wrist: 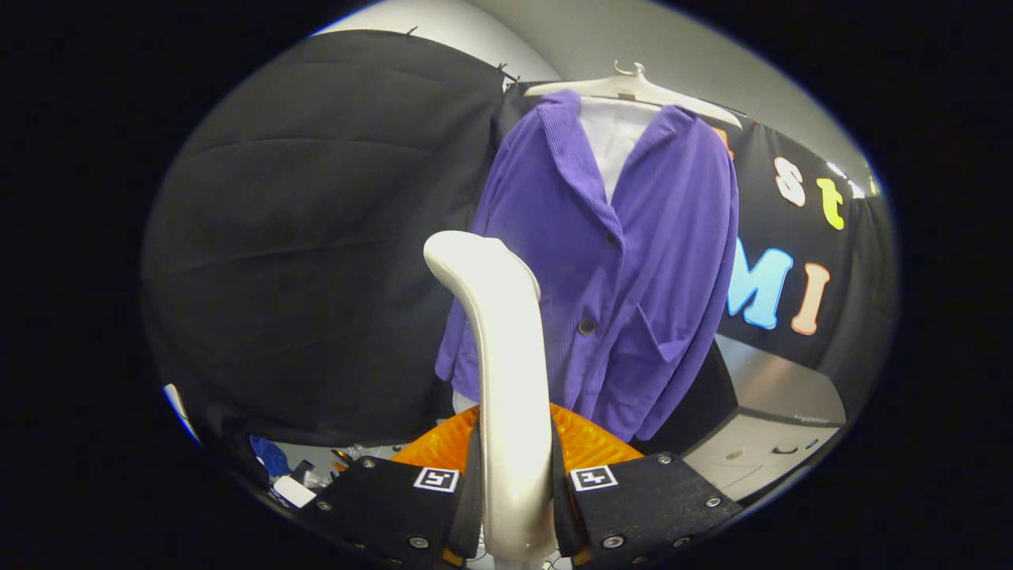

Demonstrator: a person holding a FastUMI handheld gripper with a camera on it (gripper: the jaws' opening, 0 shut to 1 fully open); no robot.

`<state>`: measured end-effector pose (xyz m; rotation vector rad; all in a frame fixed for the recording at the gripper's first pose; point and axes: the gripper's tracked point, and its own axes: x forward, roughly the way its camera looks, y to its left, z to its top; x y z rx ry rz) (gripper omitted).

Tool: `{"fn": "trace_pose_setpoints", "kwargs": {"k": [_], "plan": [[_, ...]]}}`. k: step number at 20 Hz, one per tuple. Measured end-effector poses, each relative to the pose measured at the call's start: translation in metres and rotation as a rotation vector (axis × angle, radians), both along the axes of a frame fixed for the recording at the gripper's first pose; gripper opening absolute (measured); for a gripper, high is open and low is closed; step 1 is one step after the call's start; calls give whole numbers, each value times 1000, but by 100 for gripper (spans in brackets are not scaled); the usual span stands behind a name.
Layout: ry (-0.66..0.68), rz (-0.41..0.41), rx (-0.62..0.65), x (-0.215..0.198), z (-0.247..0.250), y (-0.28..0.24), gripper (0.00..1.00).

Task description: Iron the clothes twice with a garment steamer, once on the left side and once on the right side.

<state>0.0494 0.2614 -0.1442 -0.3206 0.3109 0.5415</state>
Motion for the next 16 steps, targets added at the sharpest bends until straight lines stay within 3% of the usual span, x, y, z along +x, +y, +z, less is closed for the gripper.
{"fn": "trace_pose_setpoints", "kwargs": {"k": [8,16], "plan": [[-270,-33,88,55,115,40,37],[-366,-131,138,100,167,57,37]]}}
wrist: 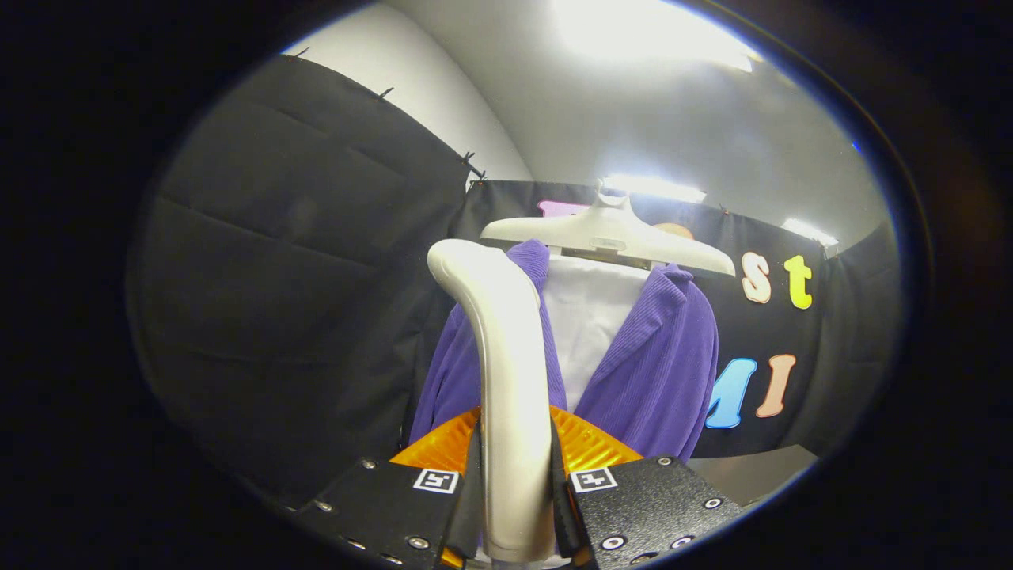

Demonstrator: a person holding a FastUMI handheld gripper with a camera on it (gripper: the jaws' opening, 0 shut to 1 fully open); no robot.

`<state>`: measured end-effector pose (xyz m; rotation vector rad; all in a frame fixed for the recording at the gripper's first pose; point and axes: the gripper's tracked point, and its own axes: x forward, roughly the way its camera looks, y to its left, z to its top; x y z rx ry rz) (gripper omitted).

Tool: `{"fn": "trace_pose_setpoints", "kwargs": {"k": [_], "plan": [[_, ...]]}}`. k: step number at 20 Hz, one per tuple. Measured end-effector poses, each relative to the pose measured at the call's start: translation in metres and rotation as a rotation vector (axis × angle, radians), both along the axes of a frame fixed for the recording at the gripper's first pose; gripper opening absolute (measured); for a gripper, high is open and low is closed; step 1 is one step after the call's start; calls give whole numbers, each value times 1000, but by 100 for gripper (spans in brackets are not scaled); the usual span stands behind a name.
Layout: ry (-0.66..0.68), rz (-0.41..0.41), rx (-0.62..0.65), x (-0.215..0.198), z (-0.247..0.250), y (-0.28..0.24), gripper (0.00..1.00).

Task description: Iron the clothes twice with a garment steamer, once on the left side and once on the right side.

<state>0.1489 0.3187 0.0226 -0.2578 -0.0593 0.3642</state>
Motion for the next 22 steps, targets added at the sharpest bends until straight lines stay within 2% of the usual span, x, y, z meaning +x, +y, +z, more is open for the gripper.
{"fn": "trace_pose_setpoints", "kwargs": {"k": [4,11,18,22], "plan": [[28,-42,-10,19,-17,5,37],[119,-57,-71,21,-74,-1,37],[161,-77,-128,3,-122,-9,37],[251,-56,-152,-6,-158,-5,37]]}}
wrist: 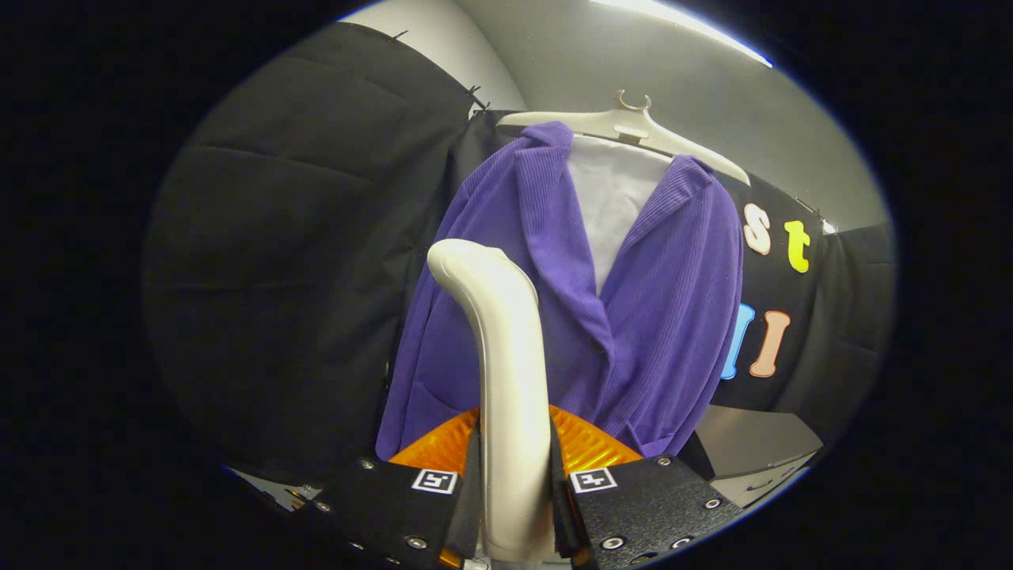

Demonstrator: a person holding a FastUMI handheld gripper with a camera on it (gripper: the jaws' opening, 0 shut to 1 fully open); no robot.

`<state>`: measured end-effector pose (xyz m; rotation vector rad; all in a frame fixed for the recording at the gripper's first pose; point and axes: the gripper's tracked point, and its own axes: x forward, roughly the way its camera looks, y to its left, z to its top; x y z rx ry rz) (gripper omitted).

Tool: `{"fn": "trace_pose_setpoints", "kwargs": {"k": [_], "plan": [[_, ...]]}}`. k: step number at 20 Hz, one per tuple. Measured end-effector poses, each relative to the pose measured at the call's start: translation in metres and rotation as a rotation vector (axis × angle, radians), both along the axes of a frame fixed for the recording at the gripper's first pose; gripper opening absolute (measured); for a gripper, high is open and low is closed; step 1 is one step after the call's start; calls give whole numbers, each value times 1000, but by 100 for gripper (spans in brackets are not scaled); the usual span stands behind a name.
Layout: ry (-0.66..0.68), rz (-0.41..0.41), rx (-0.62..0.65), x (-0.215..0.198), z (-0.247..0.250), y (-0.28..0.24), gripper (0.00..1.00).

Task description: Iron the clothes twice with a garment steamer, once on the left side and once on the right side.

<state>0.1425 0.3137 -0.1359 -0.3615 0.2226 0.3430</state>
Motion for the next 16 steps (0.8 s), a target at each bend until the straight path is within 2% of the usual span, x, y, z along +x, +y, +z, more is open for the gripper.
{"fn": "trace_pose_setpoints", "kwargs": {"k": [13,16], "plan": [[118,12,-146,-27,-99,-19,38],[95,11,-180,-30,-111,-22,38]]}}
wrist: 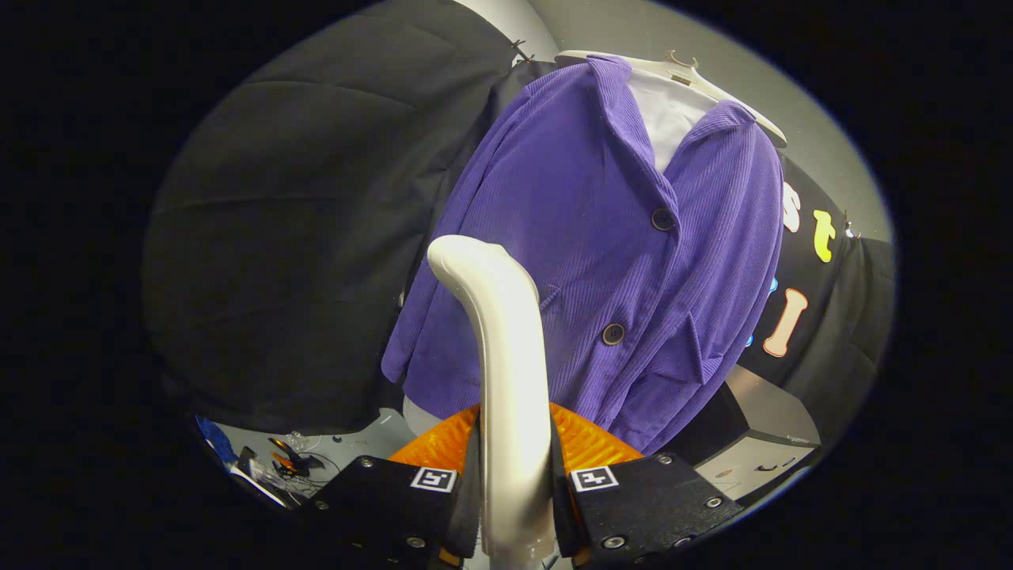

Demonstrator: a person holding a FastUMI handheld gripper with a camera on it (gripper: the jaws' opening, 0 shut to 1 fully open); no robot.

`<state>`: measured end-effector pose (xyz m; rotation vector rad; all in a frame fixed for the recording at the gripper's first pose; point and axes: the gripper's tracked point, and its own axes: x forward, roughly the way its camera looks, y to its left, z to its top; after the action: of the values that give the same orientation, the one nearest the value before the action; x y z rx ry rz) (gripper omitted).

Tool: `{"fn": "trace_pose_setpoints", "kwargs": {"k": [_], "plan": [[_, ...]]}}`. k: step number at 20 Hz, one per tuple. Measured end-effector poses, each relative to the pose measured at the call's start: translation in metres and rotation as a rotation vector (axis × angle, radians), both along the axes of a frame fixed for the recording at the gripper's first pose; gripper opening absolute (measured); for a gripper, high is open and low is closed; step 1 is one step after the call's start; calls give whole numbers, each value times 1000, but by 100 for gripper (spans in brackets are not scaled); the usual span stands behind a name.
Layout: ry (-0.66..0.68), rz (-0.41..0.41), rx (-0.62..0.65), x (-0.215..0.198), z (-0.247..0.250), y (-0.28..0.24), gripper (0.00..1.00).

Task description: Iron the clothes twice with a garment steamer, once on the left side and once on the right side.

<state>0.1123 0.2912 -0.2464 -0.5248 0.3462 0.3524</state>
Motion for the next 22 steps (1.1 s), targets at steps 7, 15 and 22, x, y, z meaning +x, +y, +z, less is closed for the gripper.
{"fn": "trace_pose_setpoints", "kwargs": {"k": [7,15,22], "plan": [[114,-6,-41,-17,-62,-3,38],[282,-17,-89,-48,-132,-41,38],[394,-96,-2,-94,-126,-146,38]]}}
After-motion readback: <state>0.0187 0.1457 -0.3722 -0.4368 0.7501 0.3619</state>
